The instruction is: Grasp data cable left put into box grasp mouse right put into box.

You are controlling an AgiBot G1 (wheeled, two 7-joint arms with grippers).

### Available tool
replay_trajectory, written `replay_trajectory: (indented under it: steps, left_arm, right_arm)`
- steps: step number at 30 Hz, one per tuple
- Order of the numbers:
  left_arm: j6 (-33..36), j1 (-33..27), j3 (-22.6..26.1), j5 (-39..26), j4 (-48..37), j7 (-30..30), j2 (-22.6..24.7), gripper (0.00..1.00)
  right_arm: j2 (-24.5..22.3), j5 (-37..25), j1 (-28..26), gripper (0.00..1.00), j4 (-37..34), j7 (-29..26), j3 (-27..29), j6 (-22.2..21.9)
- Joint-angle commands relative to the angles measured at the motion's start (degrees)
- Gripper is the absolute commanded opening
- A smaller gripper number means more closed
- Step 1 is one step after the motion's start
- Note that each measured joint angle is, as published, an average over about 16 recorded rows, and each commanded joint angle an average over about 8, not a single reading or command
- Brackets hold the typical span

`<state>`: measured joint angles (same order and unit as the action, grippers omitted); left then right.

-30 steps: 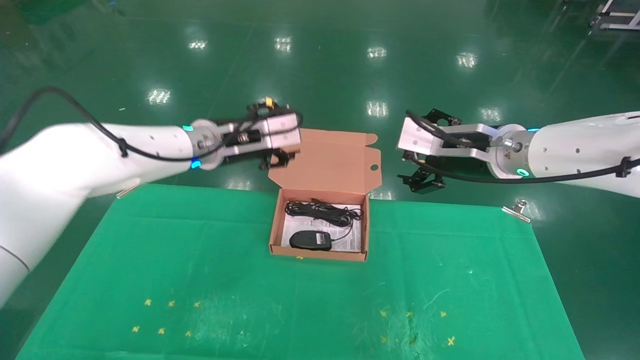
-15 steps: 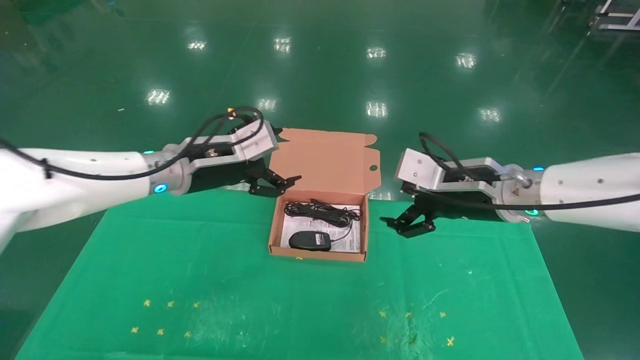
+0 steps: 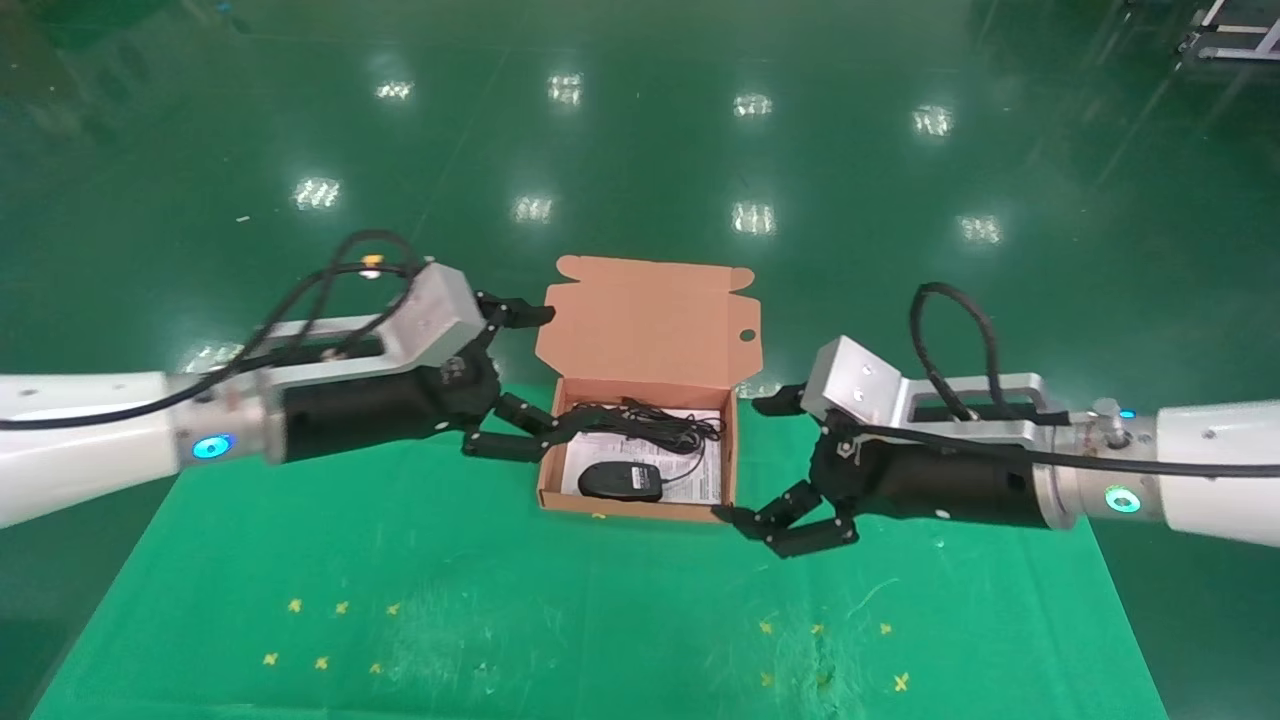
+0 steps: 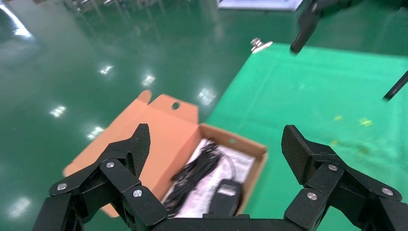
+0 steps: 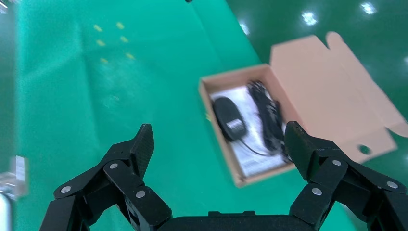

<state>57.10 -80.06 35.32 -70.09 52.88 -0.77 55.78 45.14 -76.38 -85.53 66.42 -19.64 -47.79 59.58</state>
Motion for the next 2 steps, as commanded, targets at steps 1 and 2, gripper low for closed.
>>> replay_trajectory:
  steps: [1, 2]
  left_arm:
    - [3.1, 2.0, -2.1, 3.0, 2.2, 1.2, -2.2, 1.0]
    - [3.5, 2.3, -2.4, 3.5, 2.6, 1.4, -2.6, 1.0]
  right_arm:
    - [-1.0, 3.5, 2.4, 1.0, 0.7, 0.9, 3.2, 2.6]
    - [-1.2, 4.0, 2.8, 1.0, 0.8, 1.0, 3.7, 3.0]
